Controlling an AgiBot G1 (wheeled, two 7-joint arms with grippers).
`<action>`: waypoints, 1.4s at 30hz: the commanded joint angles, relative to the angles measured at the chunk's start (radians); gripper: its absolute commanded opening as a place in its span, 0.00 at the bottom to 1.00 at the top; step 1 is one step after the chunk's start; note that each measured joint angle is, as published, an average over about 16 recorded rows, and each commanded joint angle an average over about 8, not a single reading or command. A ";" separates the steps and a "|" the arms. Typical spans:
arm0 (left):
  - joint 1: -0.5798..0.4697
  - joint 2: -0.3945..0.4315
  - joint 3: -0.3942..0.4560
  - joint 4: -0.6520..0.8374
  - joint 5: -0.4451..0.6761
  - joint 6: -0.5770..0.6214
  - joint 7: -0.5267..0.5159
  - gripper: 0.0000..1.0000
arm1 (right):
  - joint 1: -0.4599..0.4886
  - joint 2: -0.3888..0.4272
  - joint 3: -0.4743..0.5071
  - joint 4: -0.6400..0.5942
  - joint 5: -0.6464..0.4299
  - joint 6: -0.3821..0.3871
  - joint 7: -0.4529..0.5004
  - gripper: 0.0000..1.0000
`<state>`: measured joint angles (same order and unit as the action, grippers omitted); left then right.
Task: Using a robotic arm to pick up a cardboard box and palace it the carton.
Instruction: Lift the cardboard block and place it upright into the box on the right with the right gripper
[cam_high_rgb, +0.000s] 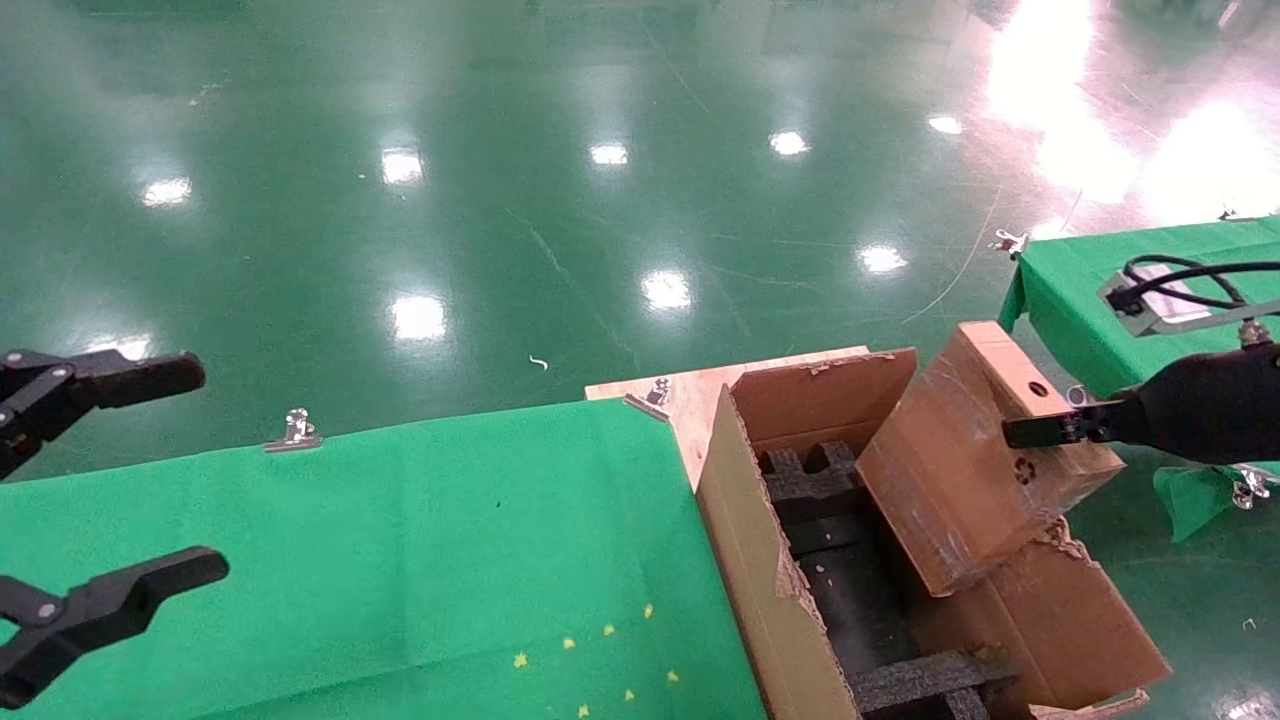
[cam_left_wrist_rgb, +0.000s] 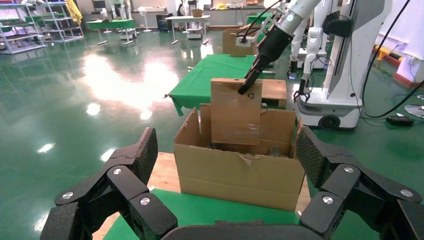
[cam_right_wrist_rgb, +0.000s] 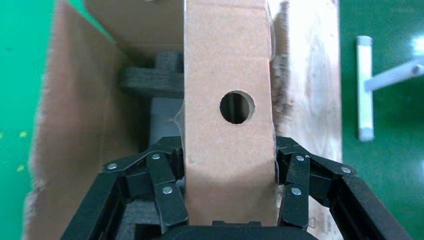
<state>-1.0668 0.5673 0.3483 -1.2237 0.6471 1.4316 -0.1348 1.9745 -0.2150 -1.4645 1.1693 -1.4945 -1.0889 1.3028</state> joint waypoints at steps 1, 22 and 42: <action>0.000 0.000 0.000 0.000 0.000 0.000 0.000 1.00 | -0.009 0.002 -0.007 0.009 -0.017 0.021 0.034 0.00; 0.000 0.000 0.000 0.000 0.000 0.000 0.000 1.00 | -0.127 -0.007 -0.095 0.151 -0.220 0.192 0.305 0.00; 0.000 0.000 0.000 0.000 0.000 0.000 0.000 1.00 | -0.265 -0.100 -0.160 0.097 -0.278 0.369 0.383 0.00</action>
<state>-1.0668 0.5673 0.3484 -1.2237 0.6471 1.4316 -0.1347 1.7099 -0.3165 -1.6242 1.2615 -1.7714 -0.7210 1.6831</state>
